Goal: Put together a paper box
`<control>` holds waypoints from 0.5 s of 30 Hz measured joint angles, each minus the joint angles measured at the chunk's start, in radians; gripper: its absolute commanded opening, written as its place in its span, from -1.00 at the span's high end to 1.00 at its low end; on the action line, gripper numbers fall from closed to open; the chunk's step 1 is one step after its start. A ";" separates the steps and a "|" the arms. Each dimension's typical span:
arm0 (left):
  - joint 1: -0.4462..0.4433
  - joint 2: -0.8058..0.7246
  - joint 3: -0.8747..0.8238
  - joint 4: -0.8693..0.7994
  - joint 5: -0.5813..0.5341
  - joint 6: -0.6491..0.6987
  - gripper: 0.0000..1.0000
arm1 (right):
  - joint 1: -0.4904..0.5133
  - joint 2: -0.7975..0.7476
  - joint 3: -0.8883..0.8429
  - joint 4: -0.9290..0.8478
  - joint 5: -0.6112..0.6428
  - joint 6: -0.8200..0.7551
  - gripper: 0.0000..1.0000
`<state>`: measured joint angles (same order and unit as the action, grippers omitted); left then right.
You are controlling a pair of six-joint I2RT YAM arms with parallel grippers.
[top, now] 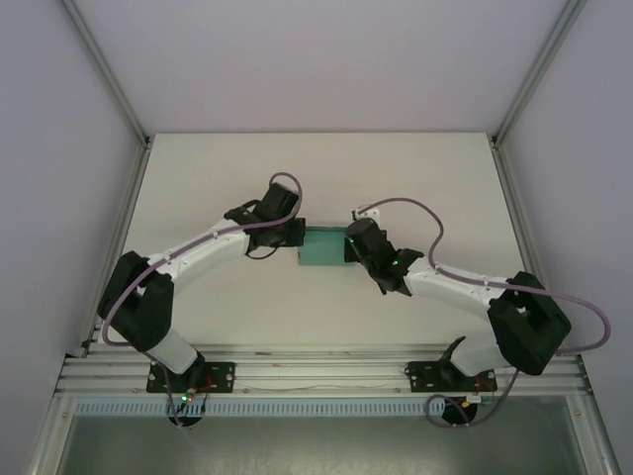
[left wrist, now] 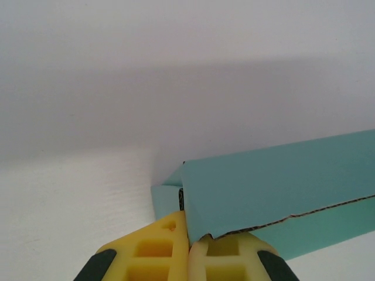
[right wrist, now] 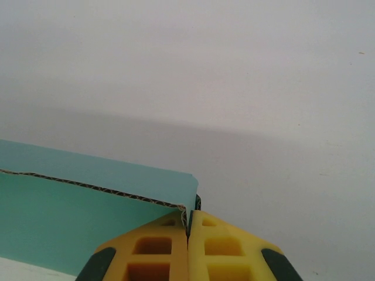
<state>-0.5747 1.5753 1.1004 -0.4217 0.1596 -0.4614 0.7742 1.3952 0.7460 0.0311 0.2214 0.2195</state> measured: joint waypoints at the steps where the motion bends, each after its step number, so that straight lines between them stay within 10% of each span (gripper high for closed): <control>1: -0.011 -0.010 -0.017 0.018 -0.025 0.006 1.00 | 0.001 -0.005 -0.015 0.023 0.000 -0.003 0.92; 15: -0.074 -0.068 -0.147 0.195 -0.150 0.017 1.00 | -0.007 -0.071 -0.073 0.068 -0.137 -0.003 -0.19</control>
<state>-0.6483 1.5074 0.9535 -0.2272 0.0093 -0.4442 0.7670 1.3247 0.6727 0.0990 0.0845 0.2165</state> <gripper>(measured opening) 0.060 0.567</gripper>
